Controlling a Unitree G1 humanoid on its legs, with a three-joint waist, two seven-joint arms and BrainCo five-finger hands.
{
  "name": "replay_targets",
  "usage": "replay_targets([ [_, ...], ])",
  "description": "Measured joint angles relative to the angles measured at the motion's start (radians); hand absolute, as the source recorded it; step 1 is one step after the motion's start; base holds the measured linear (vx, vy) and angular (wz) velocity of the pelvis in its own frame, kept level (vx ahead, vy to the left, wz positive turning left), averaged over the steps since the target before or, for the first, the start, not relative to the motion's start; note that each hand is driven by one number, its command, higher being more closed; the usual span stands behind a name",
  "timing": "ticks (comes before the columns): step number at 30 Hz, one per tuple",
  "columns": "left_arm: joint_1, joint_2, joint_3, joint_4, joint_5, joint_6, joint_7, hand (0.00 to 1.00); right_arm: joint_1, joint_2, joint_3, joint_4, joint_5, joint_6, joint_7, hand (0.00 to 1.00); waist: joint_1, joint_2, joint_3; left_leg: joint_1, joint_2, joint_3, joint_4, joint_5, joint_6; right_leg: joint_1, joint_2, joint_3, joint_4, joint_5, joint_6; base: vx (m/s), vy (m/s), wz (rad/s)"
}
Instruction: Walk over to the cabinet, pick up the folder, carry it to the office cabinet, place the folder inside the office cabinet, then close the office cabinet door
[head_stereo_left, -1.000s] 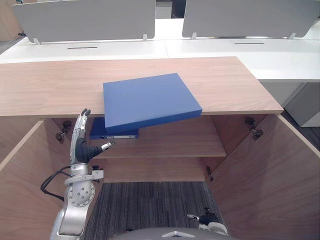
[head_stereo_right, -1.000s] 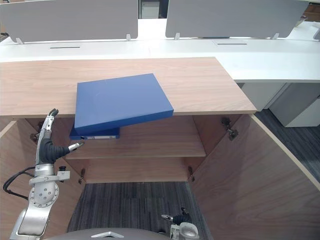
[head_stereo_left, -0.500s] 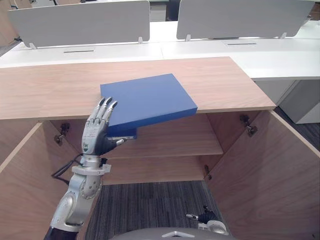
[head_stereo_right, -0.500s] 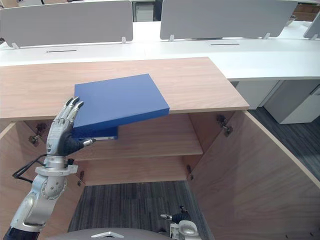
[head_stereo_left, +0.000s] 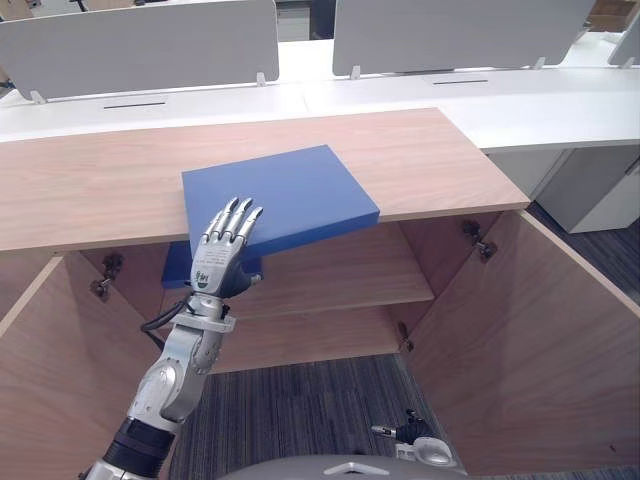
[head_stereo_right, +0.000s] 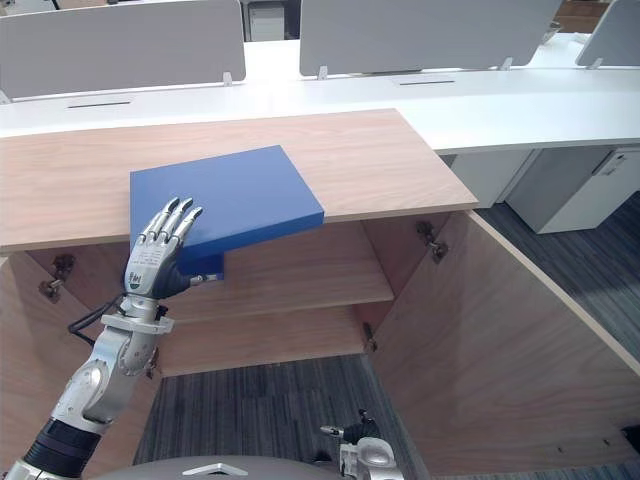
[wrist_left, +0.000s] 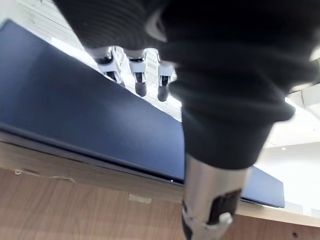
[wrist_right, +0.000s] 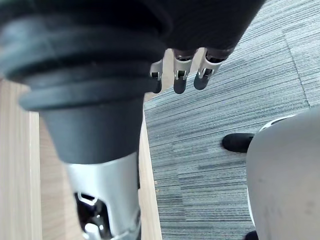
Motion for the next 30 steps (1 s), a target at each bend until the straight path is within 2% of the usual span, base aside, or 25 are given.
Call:
replay_targets([
  [6,-0.009,-0.001,0.002,0.033,0.047,0.035,-0.003,0.00,0.004,0.000,-0.002,0.000,0.008,0.000,0.005,0.00,-0.005,-0.007,-0.007,0.002,0.000,0.002,0.000,0.000,0.000,0.002,0.000,0.001,-0.003,0.005,0.005,-0.01,-0.002,0.00],
  [7,-0.009,-0.001,0.004,0.037,0.051,0.040,-0.005,1.00,0.004,0.000,-0.002,0.000,0.010,0.000,0.005,0.00,-0.006,-0.008,-0.007,0.003,0.001,0.002,0.000,0.000,0.000,0.003,0.000,0.002,-0.003,0.007,0.009,0.00,0.000,0.00],
  [12,-0.009,-0.002,0.021,0.059,0.078,0.063,-0.008,1.00,0.005,0.000,-0.004,-0.001,0.015,0.001,0.007,0.00,-0.011,-0.008,-0.010,0.005,0.002,0.006,0.000,0.000,0.000,0.004,0.000,0.004,-0.006,0.009,0.010,-0.01,-0.003,0.00],
  [18,-0.015,-0.003,0.104,0.056,0.081,0.066,0.008,1.00,0.013,0.001,-0.007,-0.021,0.035,0.000,0.009,0.00,-0.018,-0.003,-0.018,0.008,0.004,0.011,-0.005,-0.002,-0.003,0.005,0.002,0.008,-0.007,0.010,0.011,-0.01,-0.007,-0.01],
  [28,-0.009,-0.003,0.129,0.025,0.084,0.060,0.020,1.00,0.014,0.002,-0.009,-0.025,0.035,0.000,0.009,0.00,-0.019,-0.007,-0.021,0.007,0.004,0.010,-0.006,-0.003,-0.004,0.004,0.001,0.012,-0.007,0.010,0.013,0.00,0.000,0.00],
  [30,0.005,-0.003,0.118,-0.012,0.077,0.040,0.020,1.00,0.015,0.000,-0.001,-0.029,0.035,-0.001,0.009,0.00,-0.020,-0.008,-0.020,0.006,0.004,0.009,-0.006,-0.003,-0.004,0.003,0.001,0.011,-0.007,0.009,0.014,0.00,0.000,0.00],
])
